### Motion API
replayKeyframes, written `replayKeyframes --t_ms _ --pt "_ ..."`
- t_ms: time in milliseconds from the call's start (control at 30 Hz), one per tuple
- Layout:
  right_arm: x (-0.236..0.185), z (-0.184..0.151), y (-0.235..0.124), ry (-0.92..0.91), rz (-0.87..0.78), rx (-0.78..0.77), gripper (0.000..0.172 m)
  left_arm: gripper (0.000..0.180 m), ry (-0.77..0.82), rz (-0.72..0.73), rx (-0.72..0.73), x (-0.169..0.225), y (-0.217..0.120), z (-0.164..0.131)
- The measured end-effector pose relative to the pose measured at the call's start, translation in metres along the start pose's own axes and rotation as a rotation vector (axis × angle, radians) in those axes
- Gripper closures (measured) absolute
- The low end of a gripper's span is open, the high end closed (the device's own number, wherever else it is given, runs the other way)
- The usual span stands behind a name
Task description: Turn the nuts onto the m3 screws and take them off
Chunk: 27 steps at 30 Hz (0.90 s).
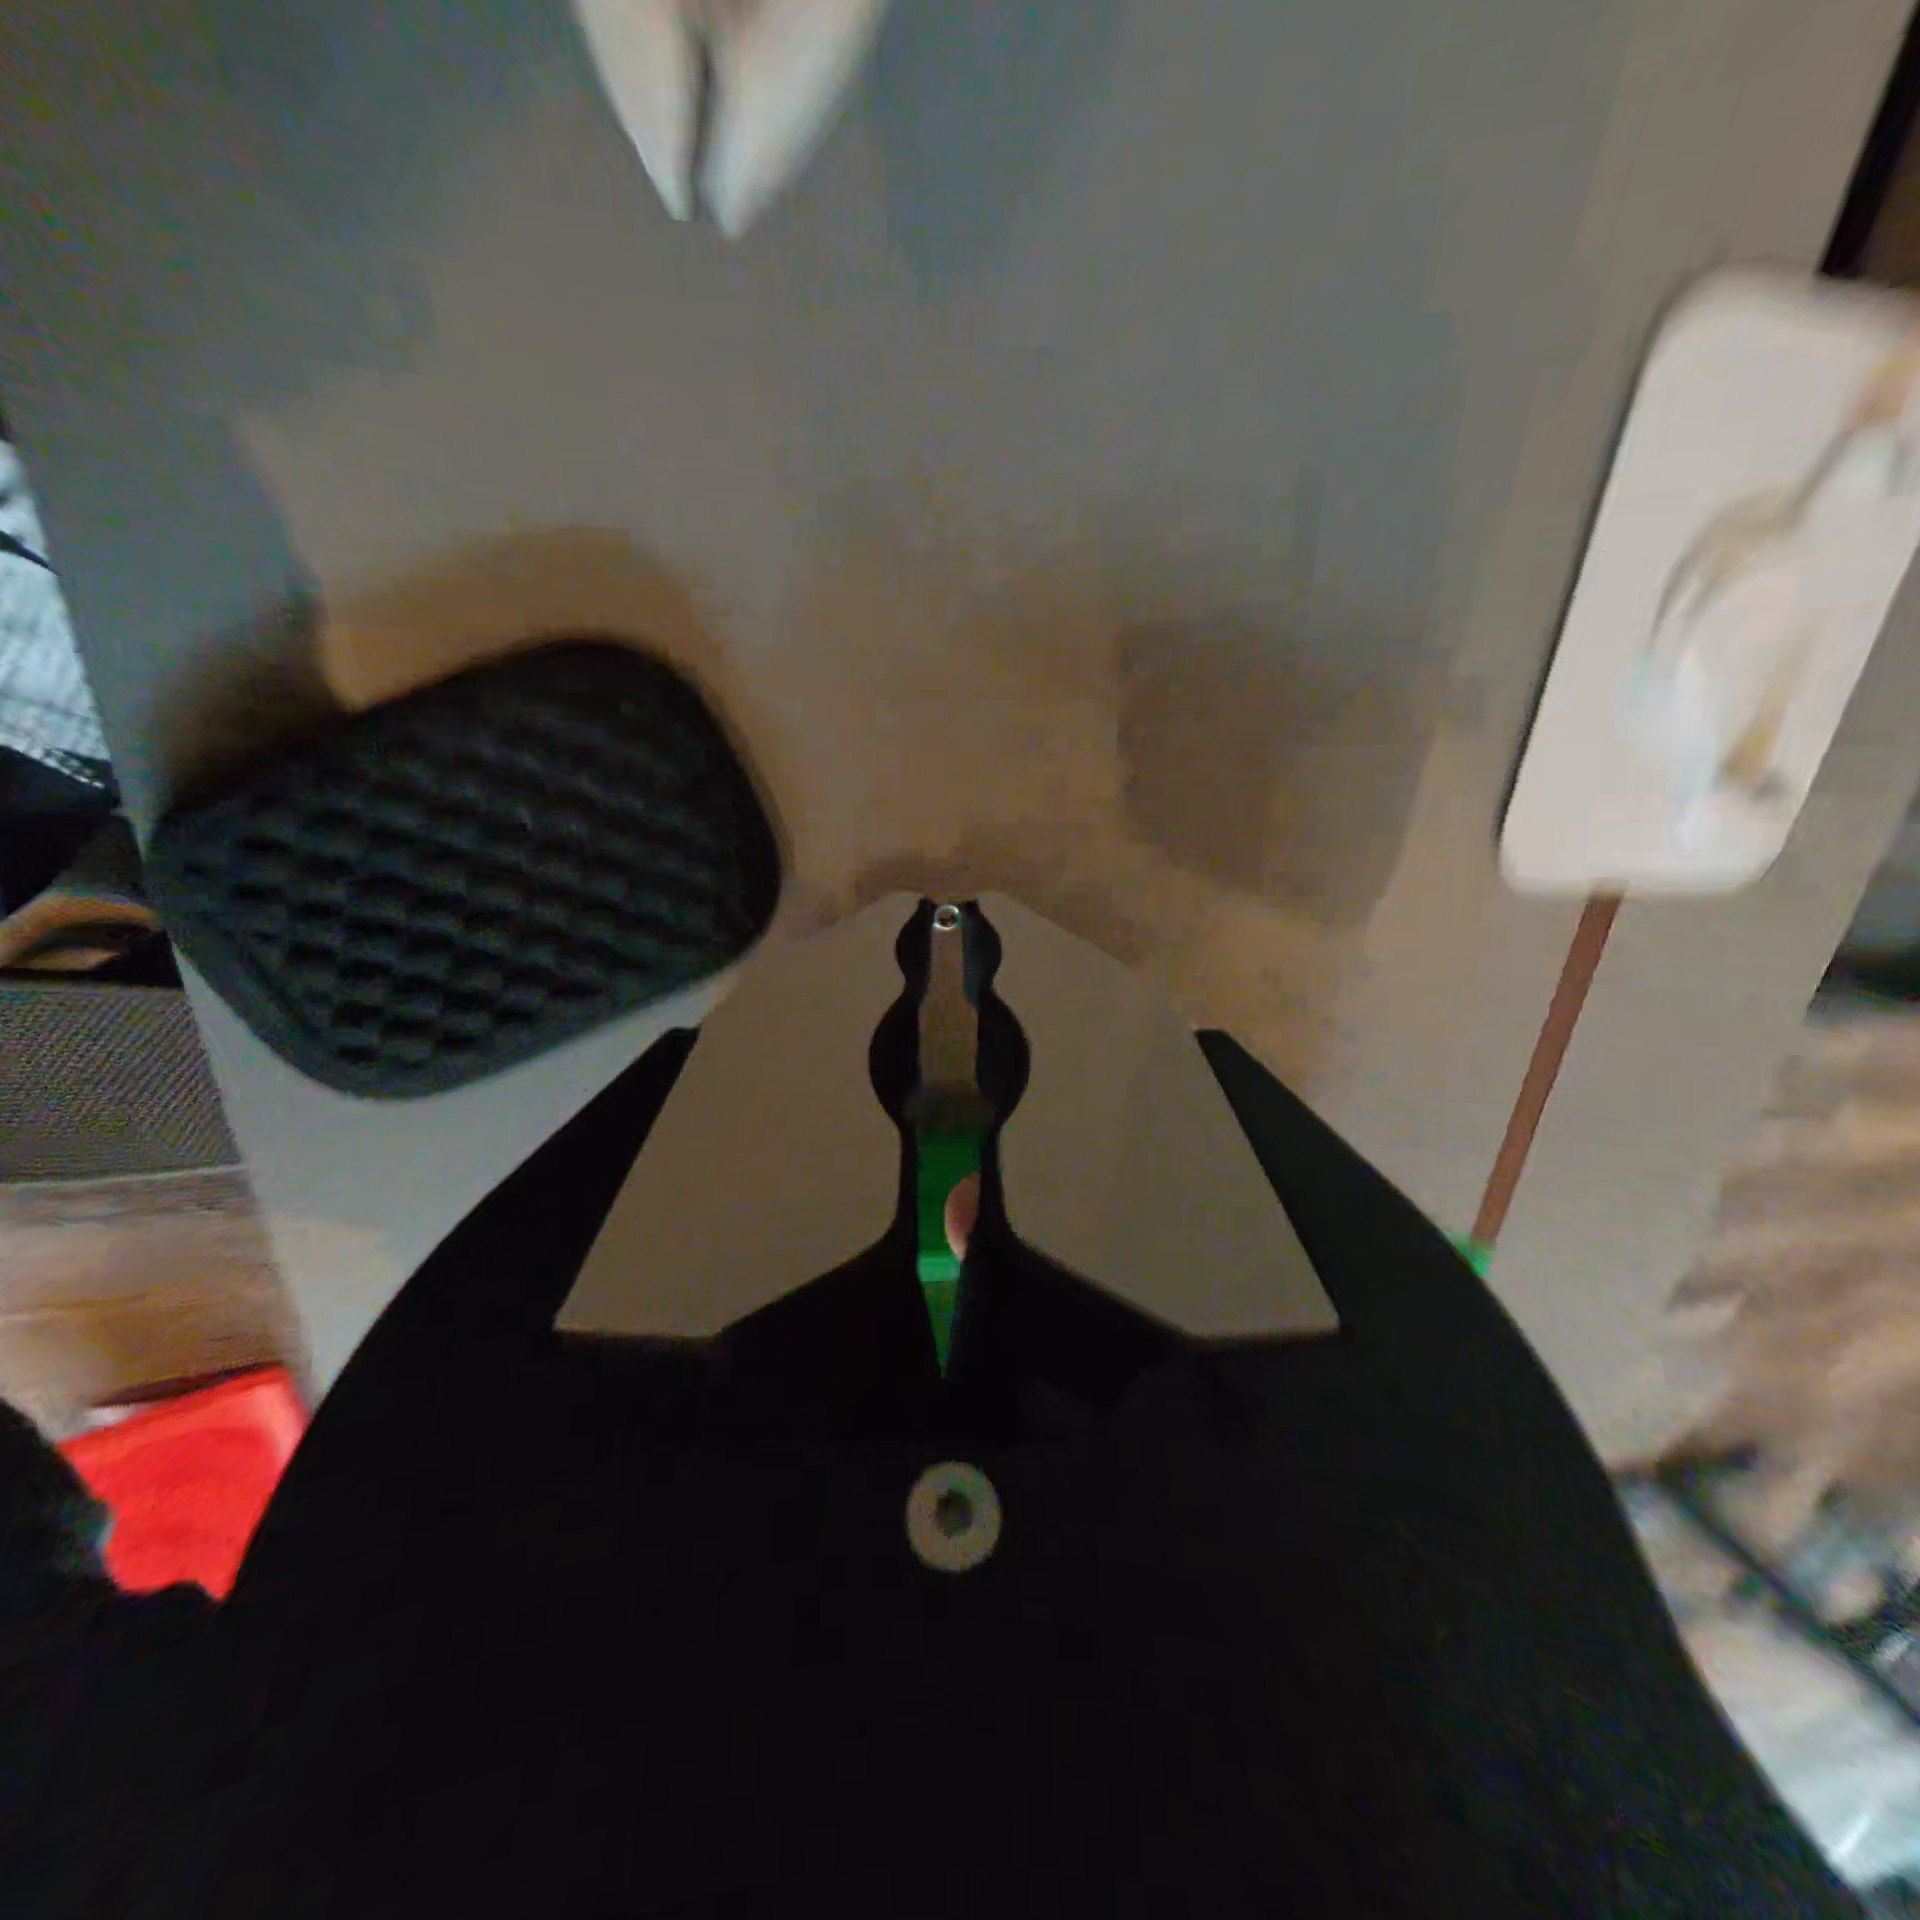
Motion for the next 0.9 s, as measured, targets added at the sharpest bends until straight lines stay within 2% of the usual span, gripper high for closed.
replayKeyframes --t_ms 33,200,300,367,600,767,900 --pt "0.0 -0.028 -0.003 0.087 -0.011 -0.044 0.168 0.179 0.003 0.005 0.003 0.0 0.0 0.001" --pt "-0.024 -0.156 0.004 0.502 -0.024 -0.256 0.167 0.179 0.006 0.035 0.011 -0.004 0.0 0.001" --pt "-0.045 -0.207 0.026 0.663 0.011 -0.336 0.167 0.179 0.003 0.05 0.01 -0.007 0.001 0.0" --pt "-0.056 -0.229 0.042 0.752 0.038 -0.352 0.167 0.179 0.003 0.053 0.01 -0.007 0.0 -0.001" --pt "-0.08 -0.245 0.091 0.826 0.109 -0.309 0.167 0.179 -0.004 0.067 0.012 -0.01 0.0 -0.002" --pt "-0.074 -0.24 0.104 0.821 0.08 -0.24 0.167 0.179 -0.006 0.064 0.007 -0.01 0.001 -0.003" --pt "-0.074 -0.241 0.111 0.816 0.097 -0.265 0.164 0.179 -0.005 0.058 0.006 -0.009 0.0 -0.003"
Point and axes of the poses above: each gripper's, where its closed fingertips meet, y out along the fingers, z out of its top, x = y × z across the jaws, the point moved 3 cm from there along -y, back along the fingers, and after that the axes turned 10 degrees about -y, right-handed, at the moved point
